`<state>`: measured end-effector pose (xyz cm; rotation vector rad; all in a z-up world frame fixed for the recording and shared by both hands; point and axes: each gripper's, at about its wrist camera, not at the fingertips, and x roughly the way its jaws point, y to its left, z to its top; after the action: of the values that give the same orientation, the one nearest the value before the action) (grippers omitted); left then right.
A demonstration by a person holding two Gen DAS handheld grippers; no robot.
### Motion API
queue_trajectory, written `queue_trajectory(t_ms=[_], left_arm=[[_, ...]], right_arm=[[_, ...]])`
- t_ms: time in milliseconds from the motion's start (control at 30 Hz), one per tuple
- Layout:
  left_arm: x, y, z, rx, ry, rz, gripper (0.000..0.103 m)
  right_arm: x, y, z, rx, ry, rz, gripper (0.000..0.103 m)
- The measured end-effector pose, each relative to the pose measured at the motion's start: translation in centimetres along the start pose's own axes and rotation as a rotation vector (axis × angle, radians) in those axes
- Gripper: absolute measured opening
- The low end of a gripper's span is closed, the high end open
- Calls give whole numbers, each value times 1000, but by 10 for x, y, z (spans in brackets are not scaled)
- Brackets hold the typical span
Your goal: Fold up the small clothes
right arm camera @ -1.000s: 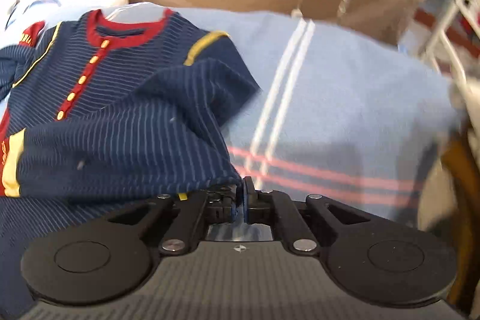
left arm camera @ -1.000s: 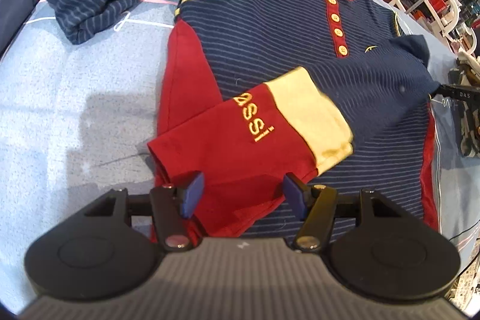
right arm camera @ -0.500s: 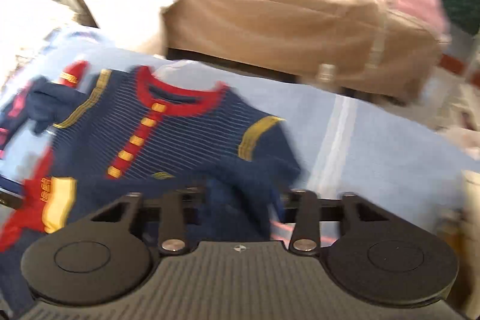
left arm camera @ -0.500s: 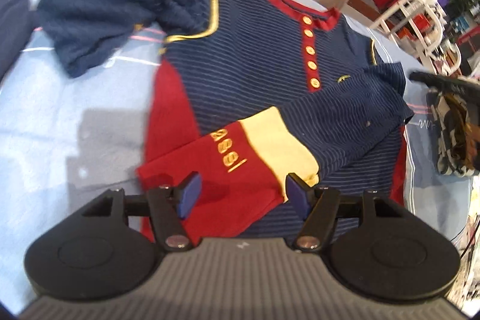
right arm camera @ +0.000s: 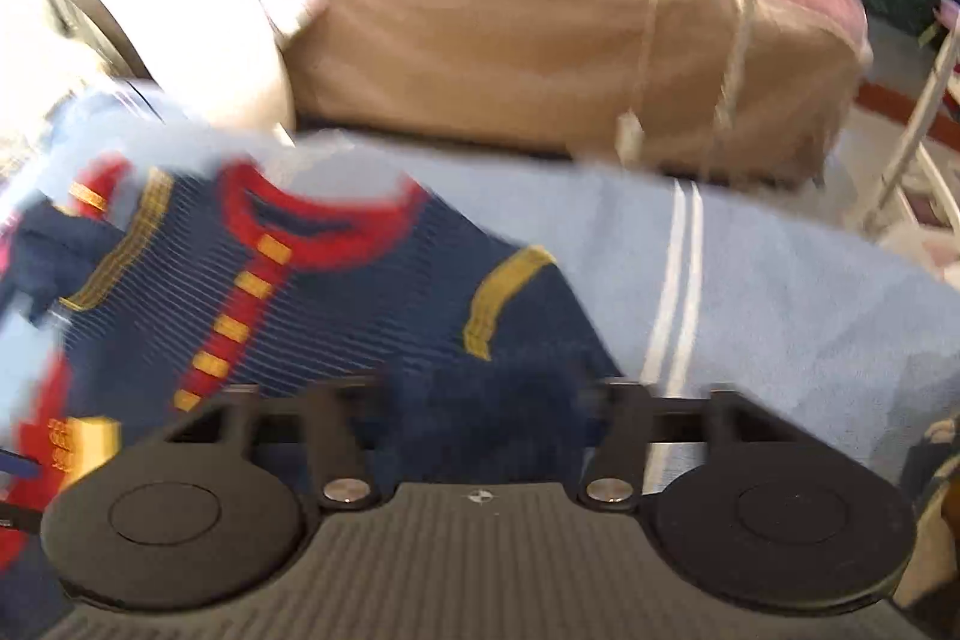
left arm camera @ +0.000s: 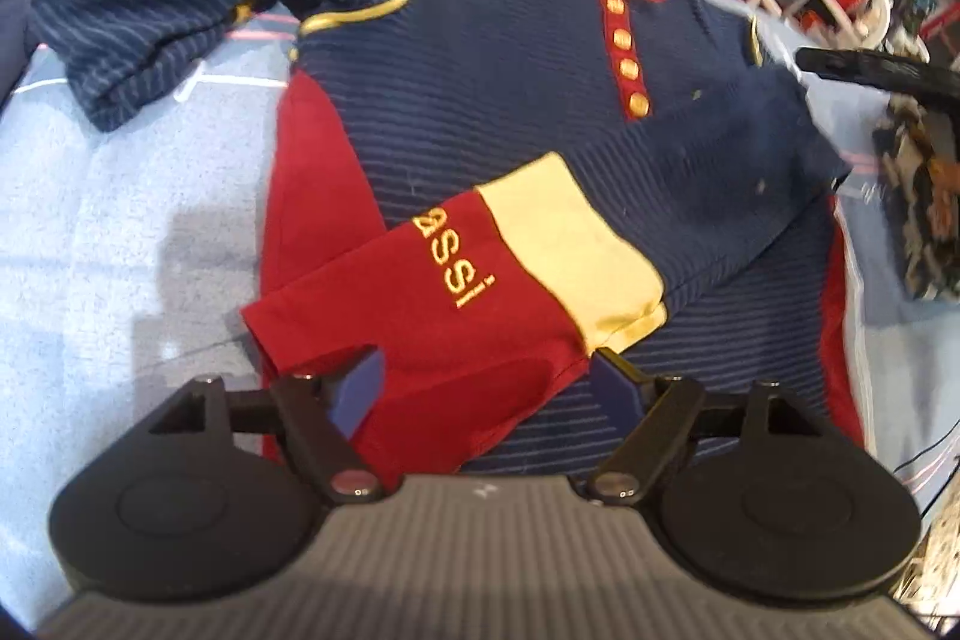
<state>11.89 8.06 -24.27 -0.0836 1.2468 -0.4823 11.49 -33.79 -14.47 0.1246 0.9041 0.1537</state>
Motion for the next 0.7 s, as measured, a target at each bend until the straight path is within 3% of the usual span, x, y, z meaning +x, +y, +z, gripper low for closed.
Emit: queue_trajectory(t_ms=[67, 167, 267, 367, 467, 533, 600, 667, 700], left_arm=[[-14, 5, 0, -10, -45, -7, 83], [-41, 26, 5, -44, -131, 0, 87], [-63, 61, 16, -93, -203, 66, 87], [-80, 119, 34, -267, -278, 90, 91], [-77, 170, 53, -471, -351, 34, 96], [-64, 187, 65, -488, -357, -6, 96], [-46, 194, 77, -462, -355, -54, 91], [-30, 198, 83, -451, -330, -50, 70], [-24, 199, 87, -453, -324, -52, 66]], right_arm=[[-15, 17, -5, 9, -15, 47, 103], [-18, 40, -26, 39, 54, 131, 103], [-13, 61, -52, 85, 140, 170, 103], [-16, 78, -69, 169, 149, 182, 103], [-20, 92, -78, 214, 159, 191, 103], [-27, 100, -78, 217, 158, 194, 103], [-32, 106, -78, 220, 154, 189, 103], [-34, 111, -76, 213, 160, 179, 103], [-36, 113, -77, 210, 162, 167, 103]])
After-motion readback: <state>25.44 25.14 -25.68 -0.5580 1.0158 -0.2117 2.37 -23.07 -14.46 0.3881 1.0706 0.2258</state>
